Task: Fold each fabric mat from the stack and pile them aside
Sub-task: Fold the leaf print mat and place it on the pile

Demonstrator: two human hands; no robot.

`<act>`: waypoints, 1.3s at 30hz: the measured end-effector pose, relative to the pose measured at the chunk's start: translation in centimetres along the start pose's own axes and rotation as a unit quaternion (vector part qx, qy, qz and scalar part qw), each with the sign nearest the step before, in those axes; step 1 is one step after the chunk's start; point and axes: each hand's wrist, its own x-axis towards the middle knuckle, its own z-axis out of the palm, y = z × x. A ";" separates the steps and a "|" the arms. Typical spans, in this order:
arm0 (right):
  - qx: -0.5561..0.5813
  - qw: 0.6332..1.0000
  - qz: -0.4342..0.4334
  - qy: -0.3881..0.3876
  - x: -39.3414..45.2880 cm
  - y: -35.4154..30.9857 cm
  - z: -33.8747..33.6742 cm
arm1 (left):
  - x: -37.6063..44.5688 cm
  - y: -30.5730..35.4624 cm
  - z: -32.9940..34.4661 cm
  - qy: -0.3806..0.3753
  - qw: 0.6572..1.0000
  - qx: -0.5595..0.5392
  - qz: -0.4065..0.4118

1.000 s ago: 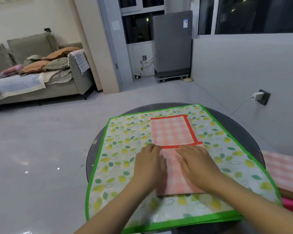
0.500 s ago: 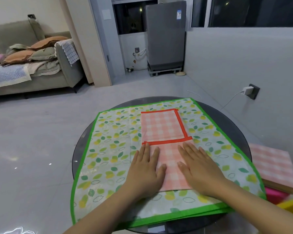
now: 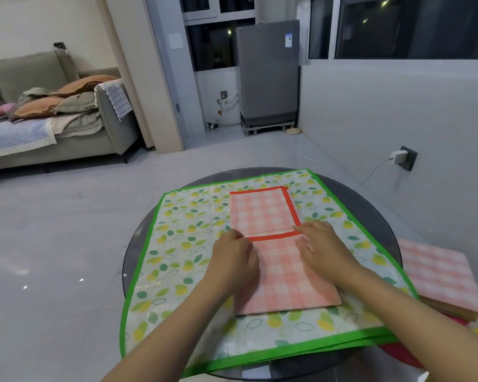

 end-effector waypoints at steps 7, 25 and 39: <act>0.118 0.985 0.116 0.042 4.2 0.6 1.0 | 3.7 -0.3 0.5 0.047 0.981 -0.139 -0.128; 0.211 0.929 0.297 0.064 8.8 2.0 1.9 | 8.2 -2.9 1.8 0.070 0.920 -0.268 -0.278; 0.468 0.838 0.258 0.109 6.9 2.4 1.4 | 6.1 -3.1 1.3 0.121 0.808 -0.524 -0.239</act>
